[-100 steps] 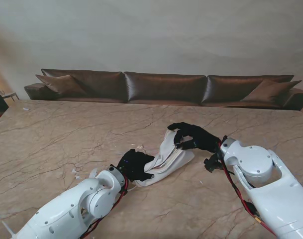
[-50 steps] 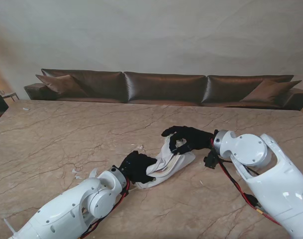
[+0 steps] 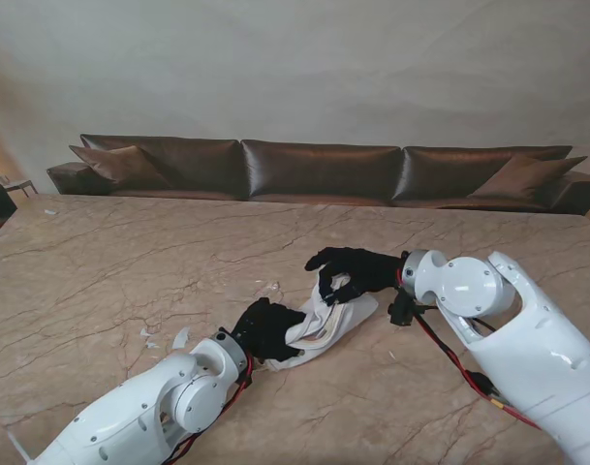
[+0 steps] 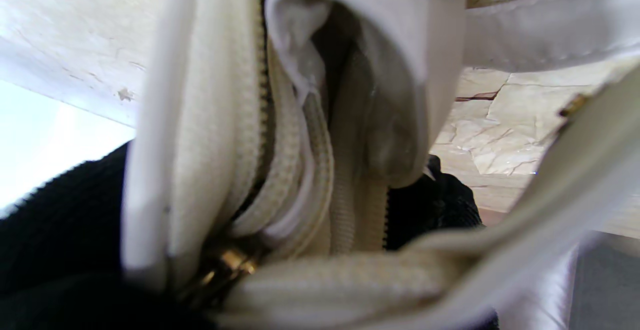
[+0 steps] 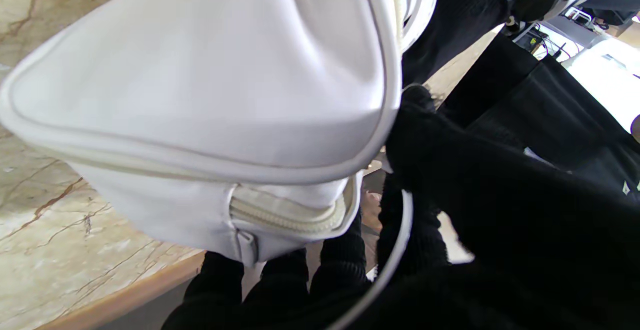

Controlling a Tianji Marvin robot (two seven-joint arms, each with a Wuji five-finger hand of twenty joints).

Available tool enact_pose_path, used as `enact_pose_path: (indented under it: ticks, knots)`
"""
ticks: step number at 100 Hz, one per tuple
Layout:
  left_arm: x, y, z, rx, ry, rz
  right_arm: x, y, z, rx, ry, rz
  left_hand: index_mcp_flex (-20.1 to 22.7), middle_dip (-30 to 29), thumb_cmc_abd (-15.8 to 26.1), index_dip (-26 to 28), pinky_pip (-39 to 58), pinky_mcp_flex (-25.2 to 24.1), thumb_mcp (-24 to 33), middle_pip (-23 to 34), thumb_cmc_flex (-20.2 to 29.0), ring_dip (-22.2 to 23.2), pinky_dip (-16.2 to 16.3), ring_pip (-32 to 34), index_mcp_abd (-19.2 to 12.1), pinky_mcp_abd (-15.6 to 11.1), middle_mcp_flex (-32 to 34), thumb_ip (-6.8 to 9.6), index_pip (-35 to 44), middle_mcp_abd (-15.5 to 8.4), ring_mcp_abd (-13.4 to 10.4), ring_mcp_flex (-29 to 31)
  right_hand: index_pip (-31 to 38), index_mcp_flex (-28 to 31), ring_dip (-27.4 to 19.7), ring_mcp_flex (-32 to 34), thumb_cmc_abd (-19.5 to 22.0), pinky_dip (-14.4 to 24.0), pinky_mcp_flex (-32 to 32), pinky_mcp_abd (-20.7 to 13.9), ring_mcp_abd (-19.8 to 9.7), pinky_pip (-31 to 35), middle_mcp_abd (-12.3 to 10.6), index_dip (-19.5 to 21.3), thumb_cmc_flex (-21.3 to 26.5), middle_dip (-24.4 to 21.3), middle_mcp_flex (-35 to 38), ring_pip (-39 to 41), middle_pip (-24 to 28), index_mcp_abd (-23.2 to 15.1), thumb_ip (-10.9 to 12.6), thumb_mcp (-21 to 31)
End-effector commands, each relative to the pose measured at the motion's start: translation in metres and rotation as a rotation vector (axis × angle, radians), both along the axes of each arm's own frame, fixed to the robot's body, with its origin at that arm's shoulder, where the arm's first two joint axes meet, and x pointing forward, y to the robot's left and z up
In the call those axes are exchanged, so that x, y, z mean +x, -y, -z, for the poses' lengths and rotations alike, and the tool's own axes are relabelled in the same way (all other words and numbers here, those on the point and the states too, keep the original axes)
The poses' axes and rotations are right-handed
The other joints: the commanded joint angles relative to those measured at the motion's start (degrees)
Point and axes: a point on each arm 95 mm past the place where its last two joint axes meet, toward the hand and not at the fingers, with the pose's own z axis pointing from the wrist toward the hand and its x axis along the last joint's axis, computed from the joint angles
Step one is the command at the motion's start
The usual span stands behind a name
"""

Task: Pack the cosmetics bag

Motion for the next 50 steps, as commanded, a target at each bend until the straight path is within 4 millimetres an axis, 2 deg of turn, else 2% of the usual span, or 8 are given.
enact_pose_path:
  ticks: [1,27,50]
  knots:
    - [-0.023,0.009,0.025,0.014,-0.072,0.039,-0.008,-0.011,0.014,0.032,-0.039,-0.012,9.21,1.04,7.69,0.46,2.73,-0.01,14.25,8.55,15.59,1.45,0.35,0.39,-16.34,-0.96,8.45,8.22,2.7,-6.19,-8.45,1.19,-1.36,0.08,0.42,0.31,4.59,0.14,0.29,-1.21,-1.75,0.08,1.12,-1.86,-3.53,-0.33,0.22,0.88,-1.05,-11.68,-0.87,-6.13]
    - [-0.017,-0.012,0.019,0.016,-0.052,-0.03,-0.013,0.005,0.019,0.119,-0.039,0.082,9.27,1.12,8.24,0.56,2.63,-0.06,13.75,8.35,15.76,1.45,0.28,0.15,-16.65,-0.83,8.34,7.99,2.76,-6.47,-8.51,1.01,-0.88,-1.32,1.52,0.23,5.62,1.21,0.12,-1.0,-1.36,0.99,2.02,-0.01,-4.25,-0.43,0.98,1.36,-1.24,-12.53,-0.64,-7.32]
    - [-0.01,-0.032,0.016,-0.014,-0.034,-0.105,-0.018,0.02,0.014,0.193,-0.034,0.159,9.07,1.31,9.31,0.84,2.26,-0.69,12.7,7.86,16.13,1.5,0.25,-0.66,-17.13,-0.77,7.86,7.69,2.71,-6.78,-8.65,0.28,-2.92,-5.9,3.25,0.04,6.67,3.46,-0.26,-1.06,-0.9,2.56,3.5,2.66,-6.26,-0.53,1.18,1.64,-1.67,-9.97,0.08,-11.05]
